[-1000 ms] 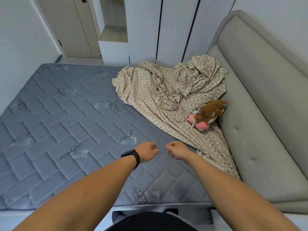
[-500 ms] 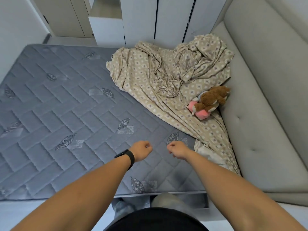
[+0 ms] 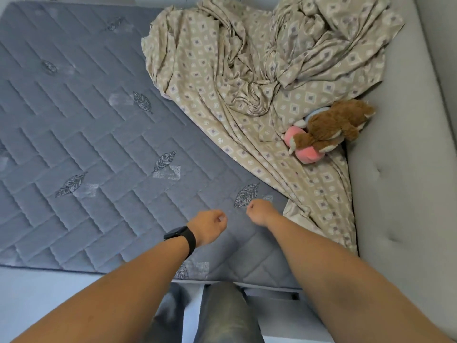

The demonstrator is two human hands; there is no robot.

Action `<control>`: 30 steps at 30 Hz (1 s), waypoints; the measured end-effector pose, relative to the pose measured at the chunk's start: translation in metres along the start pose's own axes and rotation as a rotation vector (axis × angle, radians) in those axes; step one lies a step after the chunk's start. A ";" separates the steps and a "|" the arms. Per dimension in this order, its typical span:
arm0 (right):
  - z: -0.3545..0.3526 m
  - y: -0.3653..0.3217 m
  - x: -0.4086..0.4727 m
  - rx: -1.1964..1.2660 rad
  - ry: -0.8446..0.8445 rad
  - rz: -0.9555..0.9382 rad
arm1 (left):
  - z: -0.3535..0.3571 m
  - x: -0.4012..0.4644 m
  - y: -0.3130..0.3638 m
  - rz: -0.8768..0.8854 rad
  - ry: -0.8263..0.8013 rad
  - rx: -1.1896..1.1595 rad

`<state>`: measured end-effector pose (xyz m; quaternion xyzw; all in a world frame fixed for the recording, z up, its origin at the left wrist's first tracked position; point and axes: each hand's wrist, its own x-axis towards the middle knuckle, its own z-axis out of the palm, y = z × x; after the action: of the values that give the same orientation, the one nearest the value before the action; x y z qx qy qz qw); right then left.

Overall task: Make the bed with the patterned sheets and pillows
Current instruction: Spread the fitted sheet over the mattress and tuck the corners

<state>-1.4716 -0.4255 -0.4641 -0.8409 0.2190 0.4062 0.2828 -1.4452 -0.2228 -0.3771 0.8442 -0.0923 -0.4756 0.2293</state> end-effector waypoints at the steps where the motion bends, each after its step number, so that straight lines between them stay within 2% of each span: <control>1: -0.005 0.003 0.012 -0.029 0.010 -0.010 | -0.001 0.008 0.003 -0.009 0.000 -0.010; 9: -0.038 0.000 0.128 -0.206 0.076 -0.078 | -0.031 0.097 0.018 -0.060 0.081 -0.035; 13: -0.037 -0.002 0.176 -0.279 0.040 -0.006 | -0.029 0.129 0.012 -0.072 0.070 -0.022; 18: -0.035 -0.002 0.206 -0.357 -0.041 0.087 | -0.017 0.139 -0.005 -0.128 0.030 0.019; 25: -0.041 0.011 0.219 -0.427 0.007 0.163 | -0.006 0.142 -0.022 -0.152 -0.014 0.071; 28: -0.041 0.015 0.205 -0.347 0.180 0.014 | -0.007 0.133 -0.016 -0.152 -0.025 0.091; 30: -0.036 0.013 0.184 -0.133 0.218 -0.072 | -0.008 0.126 -0.008 -0.147 -0.027 0.111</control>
<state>-1.3537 -0.4842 -0.5981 -0.9042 0.1905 0.3157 0.2154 -1.3722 -0.2601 -0.4736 0.8537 -0.0593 -0.4967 0.1451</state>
